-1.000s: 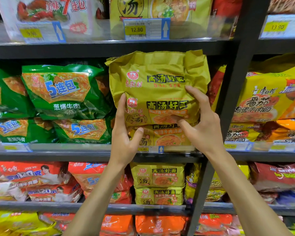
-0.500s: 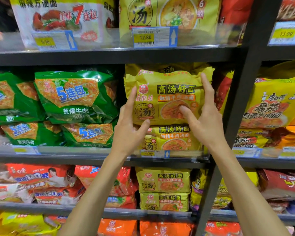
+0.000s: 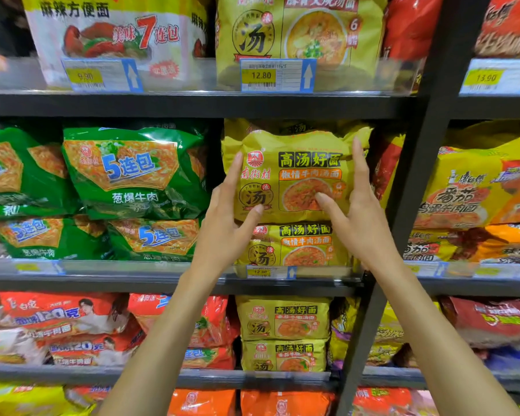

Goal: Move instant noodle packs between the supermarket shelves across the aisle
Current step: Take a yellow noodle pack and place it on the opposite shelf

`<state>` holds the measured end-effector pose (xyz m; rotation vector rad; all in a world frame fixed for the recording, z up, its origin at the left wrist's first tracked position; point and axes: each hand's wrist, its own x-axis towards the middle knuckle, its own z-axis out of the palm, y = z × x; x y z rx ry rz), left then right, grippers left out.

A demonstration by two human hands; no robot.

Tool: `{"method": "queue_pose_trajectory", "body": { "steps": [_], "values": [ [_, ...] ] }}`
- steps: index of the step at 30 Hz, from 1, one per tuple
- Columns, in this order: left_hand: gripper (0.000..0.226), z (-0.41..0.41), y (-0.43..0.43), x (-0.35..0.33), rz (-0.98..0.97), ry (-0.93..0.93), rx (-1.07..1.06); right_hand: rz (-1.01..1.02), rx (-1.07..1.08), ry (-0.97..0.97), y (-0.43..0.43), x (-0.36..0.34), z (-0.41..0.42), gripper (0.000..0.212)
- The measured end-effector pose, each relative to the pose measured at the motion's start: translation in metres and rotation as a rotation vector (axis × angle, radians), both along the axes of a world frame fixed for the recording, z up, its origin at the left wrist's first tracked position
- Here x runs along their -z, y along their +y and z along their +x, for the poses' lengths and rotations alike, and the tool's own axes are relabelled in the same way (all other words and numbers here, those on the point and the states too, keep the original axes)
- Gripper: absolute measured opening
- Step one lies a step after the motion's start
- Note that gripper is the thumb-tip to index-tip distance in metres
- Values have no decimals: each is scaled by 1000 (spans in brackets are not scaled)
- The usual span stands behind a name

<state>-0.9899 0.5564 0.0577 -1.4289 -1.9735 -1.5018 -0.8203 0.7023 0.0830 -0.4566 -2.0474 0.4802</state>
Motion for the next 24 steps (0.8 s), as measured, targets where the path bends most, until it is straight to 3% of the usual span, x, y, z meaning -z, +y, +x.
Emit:
{"method": "queue_pose_trajectory", "body": {
  "steps": [17,24],
  "values": [
    [83,-1,-44,-10,-179,48,114,63,256,-305,-42,-5,37,94],
    [77,-1,-66,-3,-259,88,138,82,339,-451,-67,4,49,77]
  ]
}}
